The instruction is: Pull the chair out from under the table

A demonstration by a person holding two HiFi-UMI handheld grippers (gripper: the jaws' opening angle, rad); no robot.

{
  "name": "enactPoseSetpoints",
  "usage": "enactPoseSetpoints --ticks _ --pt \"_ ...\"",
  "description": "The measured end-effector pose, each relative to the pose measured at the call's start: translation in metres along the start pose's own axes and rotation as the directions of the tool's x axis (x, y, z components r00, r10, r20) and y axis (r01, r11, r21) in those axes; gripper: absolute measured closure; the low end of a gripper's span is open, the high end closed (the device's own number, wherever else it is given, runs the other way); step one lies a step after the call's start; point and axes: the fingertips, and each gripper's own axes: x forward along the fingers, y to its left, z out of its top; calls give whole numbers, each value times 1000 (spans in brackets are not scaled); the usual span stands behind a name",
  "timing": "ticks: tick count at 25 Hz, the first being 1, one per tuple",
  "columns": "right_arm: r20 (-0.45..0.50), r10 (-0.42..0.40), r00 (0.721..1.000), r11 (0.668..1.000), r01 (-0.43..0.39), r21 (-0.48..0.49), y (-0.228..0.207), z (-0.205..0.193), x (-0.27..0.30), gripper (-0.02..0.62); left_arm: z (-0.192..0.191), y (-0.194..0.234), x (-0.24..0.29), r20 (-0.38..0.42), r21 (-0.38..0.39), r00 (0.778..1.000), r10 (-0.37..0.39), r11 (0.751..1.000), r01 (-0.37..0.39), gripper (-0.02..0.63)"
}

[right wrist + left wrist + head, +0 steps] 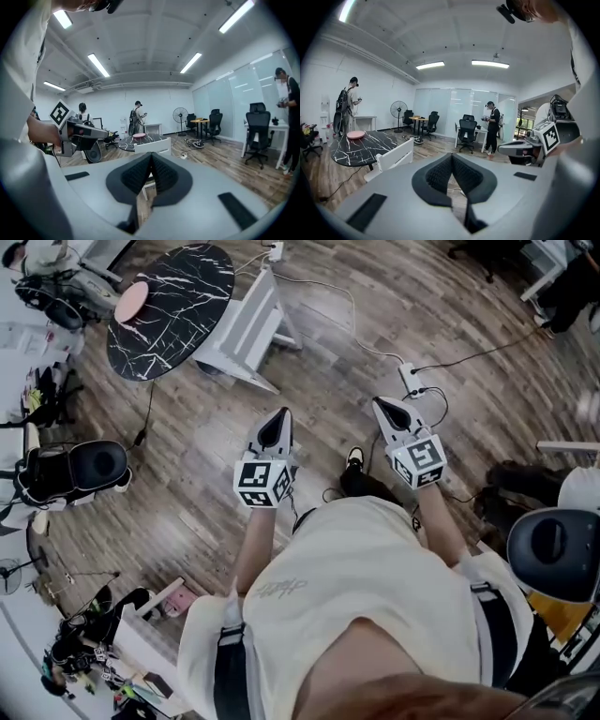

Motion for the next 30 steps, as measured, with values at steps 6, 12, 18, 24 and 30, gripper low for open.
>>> enactPoseSetpoints --ticks 6,12,18,24,30 --pt "-4 30 1000 999 -30 20 -33 -2 25 595 0 11 47 -23 8 1000 12 1000 -12 589" --pt "-48 98 994 995 -97 27 -38 -14 35 595 0 5 78 -40 -4 999 -2 1000 2 589" --pt "-53 120 991 992 -118 42 -48 -12 56 595 -7 21 97 -67 -16 998 5 1000 -6 589" --pt "-75 101 992 994 -98 43 -65 -15 79 595 -5 45 135 -68 -36 997 -23 999 21 589" --pt "-34 88 996 996 -88 16 -100 34 133 595 28 84 192 -13 -45 999 -40 998 40 589"
